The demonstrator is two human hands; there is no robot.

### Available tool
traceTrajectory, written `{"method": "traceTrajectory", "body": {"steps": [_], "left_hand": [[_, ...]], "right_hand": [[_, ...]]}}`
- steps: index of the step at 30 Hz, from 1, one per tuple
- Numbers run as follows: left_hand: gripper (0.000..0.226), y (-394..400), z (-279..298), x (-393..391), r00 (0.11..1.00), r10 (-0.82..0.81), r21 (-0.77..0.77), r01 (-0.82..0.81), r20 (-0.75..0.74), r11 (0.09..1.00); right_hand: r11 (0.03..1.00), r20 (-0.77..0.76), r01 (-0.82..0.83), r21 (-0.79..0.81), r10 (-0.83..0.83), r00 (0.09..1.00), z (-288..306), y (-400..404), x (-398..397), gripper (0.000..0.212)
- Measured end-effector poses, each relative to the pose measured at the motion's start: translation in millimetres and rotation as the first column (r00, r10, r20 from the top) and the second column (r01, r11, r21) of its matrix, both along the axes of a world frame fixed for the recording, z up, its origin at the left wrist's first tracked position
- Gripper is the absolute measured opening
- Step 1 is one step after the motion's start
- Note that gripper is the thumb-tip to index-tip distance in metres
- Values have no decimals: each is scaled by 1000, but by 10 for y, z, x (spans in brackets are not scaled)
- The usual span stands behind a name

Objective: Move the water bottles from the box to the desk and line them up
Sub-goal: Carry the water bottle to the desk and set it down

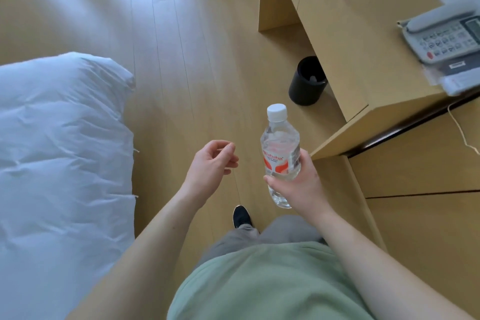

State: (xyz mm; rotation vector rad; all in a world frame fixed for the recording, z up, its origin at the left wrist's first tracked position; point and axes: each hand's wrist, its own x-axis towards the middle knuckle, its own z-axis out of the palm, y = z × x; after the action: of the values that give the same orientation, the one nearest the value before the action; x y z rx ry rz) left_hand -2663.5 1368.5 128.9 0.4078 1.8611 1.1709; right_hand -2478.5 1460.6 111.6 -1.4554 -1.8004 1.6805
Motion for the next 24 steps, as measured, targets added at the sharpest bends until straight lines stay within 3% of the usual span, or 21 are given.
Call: {"method": "traceTrajectory", "body": {"steps": [12, 24], "left_hand": [[16, 1059, 12, -1016, 997, -74, 13, 74, 31, 997], [19, 2825, 97, -1798, 991, -134, -32, 134, 1, 990]], "right_hand": [[997, 15, 72, 31, -72, 997, -37, 906, -948, 65], [992, -36, 124, -34, -126, 991, -96, 2557, -1690, 68]]}}
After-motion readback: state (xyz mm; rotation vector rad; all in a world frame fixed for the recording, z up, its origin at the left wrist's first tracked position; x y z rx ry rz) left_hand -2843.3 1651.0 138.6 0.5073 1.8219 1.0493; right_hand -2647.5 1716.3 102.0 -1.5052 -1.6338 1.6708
